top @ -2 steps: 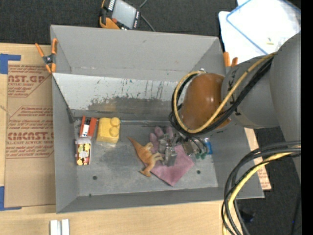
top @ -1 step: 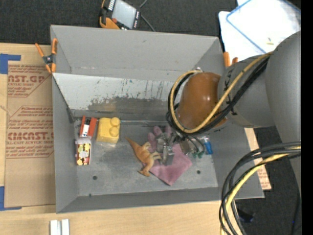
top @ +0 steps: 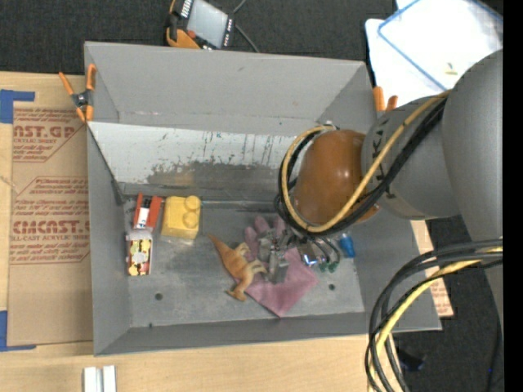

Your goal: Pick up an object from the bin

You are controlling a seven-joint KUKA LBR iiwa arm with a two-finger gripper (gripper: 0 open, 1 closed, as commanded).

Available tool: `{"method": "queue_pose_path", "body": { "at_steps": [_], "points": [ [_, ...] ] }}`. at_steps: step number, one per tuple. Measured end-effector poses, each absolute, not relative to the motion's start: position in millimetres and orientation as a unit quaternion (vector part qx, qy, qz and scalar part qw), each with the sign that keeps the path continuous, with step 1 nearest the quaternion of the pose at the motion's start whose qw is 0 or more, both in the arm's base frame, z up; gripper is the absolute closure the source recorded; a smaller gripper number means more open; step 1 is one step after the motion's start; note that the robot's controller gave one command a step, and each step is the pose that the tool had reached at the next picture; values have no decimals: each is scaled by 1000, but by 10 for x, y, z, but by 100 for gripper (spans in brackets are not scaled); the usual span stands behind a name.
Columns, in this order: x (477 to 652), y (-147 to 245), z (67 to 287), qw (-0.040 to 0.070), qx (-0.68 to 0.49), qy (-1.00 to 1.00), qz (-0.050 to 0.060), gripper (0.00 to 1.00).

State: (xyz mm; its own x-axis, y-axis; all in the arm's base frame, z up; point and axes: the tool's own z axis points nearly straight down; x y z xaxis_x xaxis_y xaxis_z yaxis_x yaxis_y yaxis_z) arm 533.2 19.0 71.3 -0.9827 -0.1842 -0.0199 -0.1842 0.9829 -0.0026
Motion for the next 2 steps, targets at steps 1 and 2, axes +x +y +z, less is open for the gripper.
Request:
{"method": "queue_pose_path", "body": {
  "at_steps": [1, 2],
  "points": [
    [5378, 218, 736, 10, -93, 996, -1, 100],
    [5328, 205, 714, 13, -91, 996, 0, 100]
  ]
}}
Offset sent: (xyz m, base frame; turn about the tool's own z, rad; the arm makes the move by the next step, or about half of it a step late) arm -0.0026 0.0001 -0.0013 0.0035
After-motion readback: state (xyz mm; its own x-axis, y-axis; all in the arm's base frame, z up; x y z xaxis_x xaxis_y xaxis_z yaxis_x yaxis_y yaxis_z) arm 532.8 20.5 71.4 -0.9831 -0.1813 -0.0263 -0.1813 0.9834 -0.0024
